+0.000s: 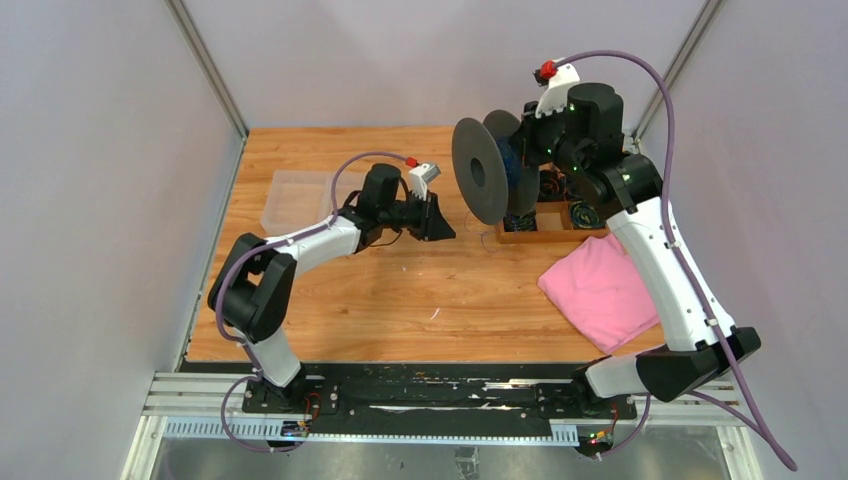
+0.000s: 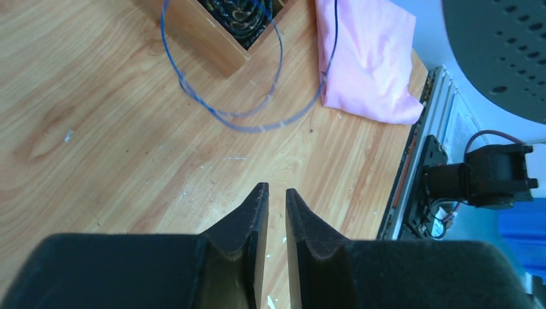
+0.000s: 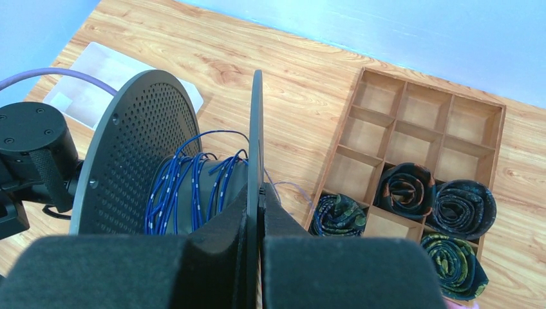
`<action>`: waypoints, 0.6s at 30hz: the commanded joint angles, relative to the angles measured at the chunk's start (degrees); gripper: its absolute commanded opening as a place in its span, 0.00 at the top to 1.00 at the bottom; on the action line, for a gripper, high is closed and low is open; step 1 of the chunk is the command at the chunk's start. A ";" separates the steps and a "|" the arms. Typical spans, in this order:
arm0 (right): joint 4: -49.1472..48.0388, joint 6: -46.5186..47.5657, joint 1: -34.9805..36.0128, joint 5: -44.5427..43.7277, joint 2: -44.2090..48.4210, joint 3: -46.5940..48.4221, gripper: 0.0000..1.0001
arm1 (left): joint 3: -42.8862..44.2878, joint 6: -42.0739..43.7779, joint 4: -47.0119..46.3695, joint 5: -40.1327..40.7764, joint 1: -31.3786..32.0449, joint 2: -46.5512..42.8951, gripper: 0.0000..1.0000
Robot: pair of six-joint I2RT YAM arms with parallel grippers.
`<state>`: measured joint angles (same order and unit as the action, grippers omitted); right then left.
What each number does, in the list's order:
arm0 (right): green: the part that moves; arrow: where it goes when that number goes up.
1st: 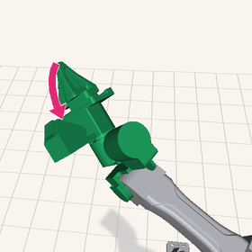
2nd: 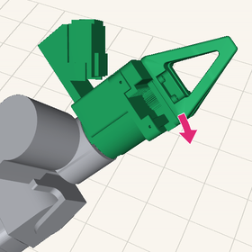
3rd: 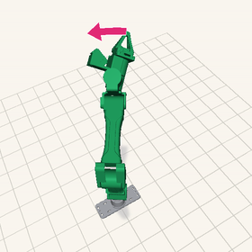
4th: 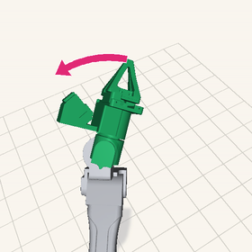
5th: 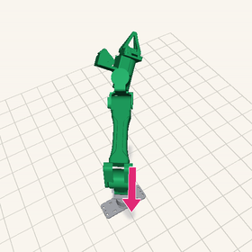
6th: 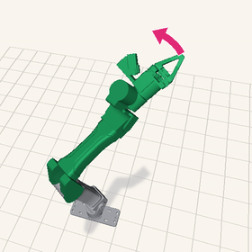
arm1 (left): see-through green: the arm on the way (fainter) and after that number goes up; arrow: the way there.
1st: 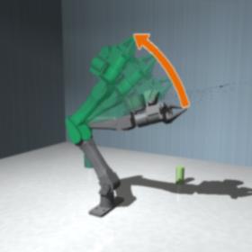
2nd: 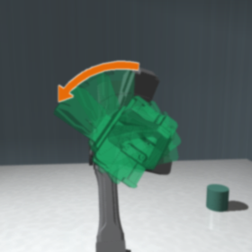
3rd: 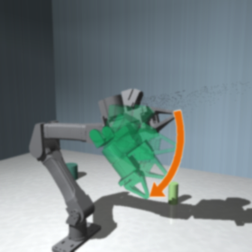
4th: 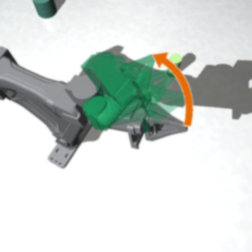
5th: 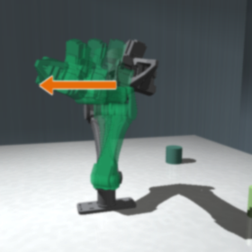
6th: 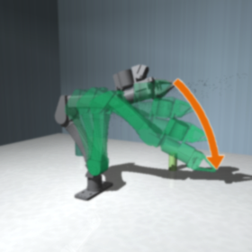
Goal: Wrap the cables
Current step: Wrap the cable around the cable reel.
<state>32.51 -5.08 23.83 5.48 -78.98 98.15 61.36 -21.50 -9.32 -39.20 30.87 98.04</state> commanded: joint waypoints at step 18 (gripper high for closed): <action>1.63 0.21 -0.72 4.13 2.88 5.00 0.99 | -13.07 35.51 -18.10 -4.03 -0.51 -11.14 0.19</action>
<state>35.86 -4.69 23.83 7.20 -78.76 101.45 49.12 -0.12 -22.57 -39.59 30.57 88.68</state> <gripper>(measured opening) 0.019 0.765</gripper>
